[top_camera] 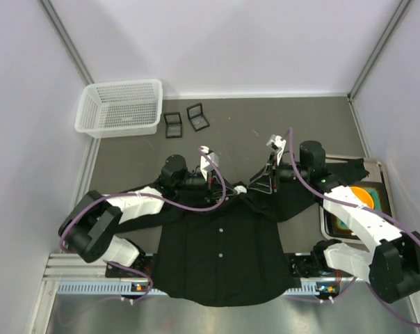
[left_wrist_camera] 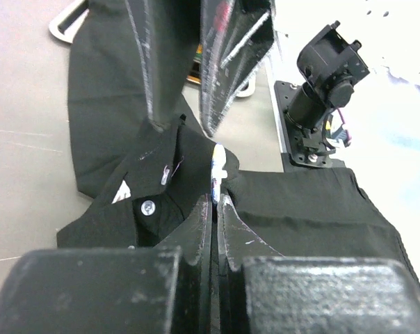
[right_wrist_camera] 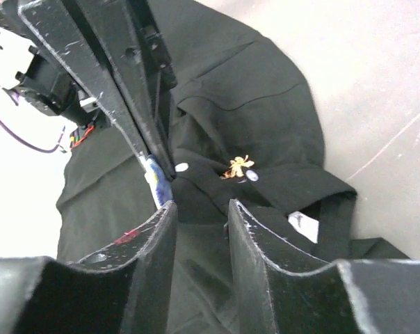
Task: Pin the brooch onto the clothing
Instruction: Pin the brooch to the clothes, then flatten out the clothes at the center of the board.
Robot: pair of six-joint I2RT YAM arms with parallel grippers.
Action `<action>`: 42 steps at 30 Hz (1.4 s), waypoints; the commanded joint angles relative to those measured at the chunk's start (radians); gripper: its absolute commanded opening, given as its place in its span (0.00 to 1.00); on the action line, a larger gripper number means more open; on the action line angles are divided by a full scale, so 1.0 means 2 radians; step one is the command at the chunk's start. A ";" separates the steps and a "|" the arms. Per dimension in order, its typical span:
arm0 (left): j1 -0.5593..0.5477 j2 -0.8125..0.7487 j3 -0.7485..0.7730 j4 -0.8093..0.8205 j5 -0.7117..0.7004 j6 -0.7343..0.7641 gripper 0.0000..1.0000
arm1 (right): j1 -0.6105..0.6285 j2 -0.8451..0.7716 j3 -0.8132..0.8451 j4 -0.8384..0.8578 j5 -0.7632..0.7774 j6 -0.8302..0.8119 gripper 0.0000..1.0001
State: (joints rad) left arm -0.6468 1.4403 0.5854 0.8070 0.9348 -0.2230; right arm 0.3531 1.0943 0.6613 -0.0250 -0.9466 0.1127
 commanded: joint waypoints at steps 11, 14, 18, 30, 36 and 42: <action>-0.045 -0.034 0.122 -0.355 -0.087 0.393 0.00 | -0.062 0.082 0.139 -0.226 0.071 -0.144 0.71; -0.113 -0.033 0.134 -0.453 -0.123 0.536 0.01 | -0.067 0.125 0.182 -0.294 0.105 -0.203 0.77; -0.180 -0.031 0.138 -0.593 -0.147 0.653 0.25 | -0.068 0.173 0.228 -0.355 0.146 -0.269 0.77; 0.029 0.042 0.276 -0.701 -0.124 0.582 0.60 | -0.075 0.278 0.287 -0.421 0.239 -0.459 0.70; 0.042 0.136 0.316 -0.693 -0.175 0.613 0.61 | -0.075 0.334 0.313 -0.425 0.252 -0.478 0.69; 0.042 0.236 0.404 -0.750 -0.165 0.627 0.60 | -0.074 0.372 0.326 -0.423 0.263 -0.483 0.67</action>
State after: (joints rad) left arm -0.5644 1.8633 1.2953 -0.6273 0.5938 0.9894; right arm 0.2111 1.8076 1.2591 -0.8680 -0.4324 -0.8116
